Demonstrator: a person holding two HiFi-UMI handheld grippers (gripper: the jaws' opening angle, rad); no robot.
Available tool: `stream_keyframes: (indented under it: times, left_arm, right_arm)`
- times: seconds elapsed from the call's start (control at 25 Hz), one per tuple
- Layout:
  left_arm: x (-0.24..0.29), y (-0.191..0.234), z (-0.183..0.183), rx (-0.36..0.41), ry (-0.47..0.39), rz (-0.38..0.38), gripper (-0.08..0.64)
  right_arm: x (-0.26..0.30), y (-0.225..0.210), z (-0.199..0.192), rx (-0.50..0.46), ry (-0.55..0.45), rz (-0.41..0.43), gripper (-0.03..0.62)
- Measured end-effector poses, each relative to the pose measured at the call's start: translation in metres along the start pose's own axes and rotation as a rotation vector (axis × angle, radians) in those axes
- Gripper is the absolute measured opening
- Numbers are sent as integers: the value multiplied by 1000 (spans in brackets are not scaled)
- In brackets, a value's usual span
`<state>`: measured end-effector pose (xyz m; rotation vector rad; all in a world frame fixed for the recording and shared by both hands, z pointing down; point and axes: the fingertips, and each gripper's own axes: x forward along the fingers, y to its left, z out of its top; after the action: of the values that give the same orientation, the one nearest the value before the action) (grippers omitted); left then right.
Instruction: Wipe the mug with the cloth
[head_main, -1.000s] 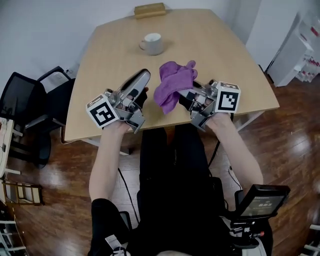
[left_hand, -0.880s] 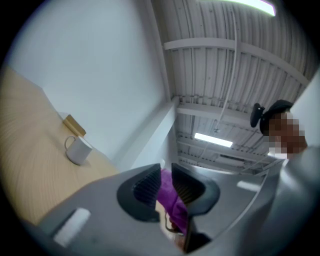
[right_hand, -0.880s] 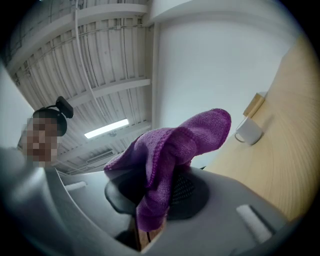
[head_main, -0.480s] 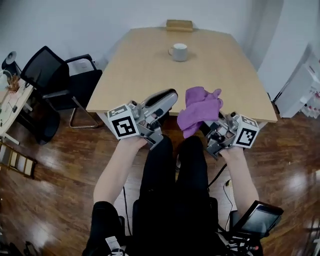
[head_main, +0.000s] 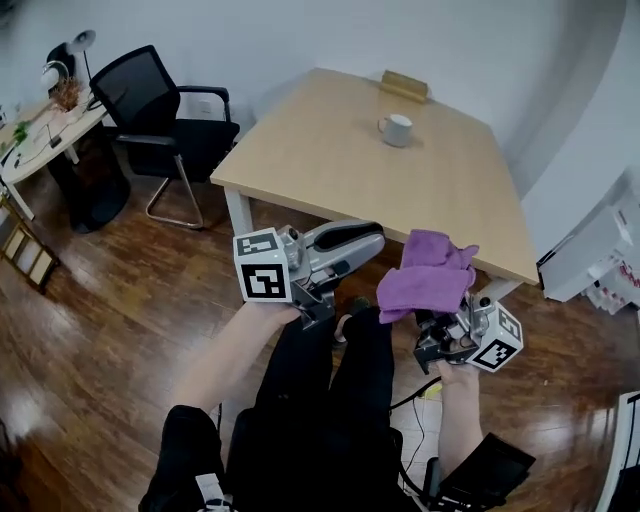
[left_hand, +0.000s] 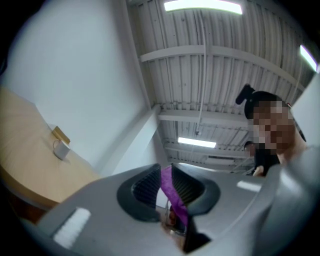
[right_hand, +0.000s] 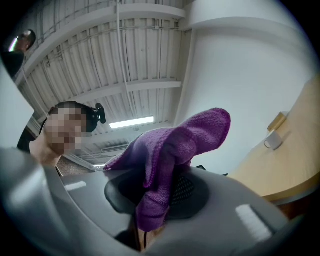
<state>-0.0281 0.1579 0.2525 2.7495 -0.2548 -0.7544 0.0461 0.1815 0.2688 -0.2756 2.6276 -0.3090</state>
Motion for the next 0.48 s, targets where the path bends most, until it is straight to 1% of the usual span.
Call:
stream_keyframes:
  times: [0.24,0.48]
  left_arm:
    - [-7,-42,-8,10,-20,-3,67]
    - [-7,-82,-16,29,-13,-29,67]
  right_arm:
    - [-26,35,2,-31,-18,-28,84]
    - [-47,75,8,-81,-67,-20,84]
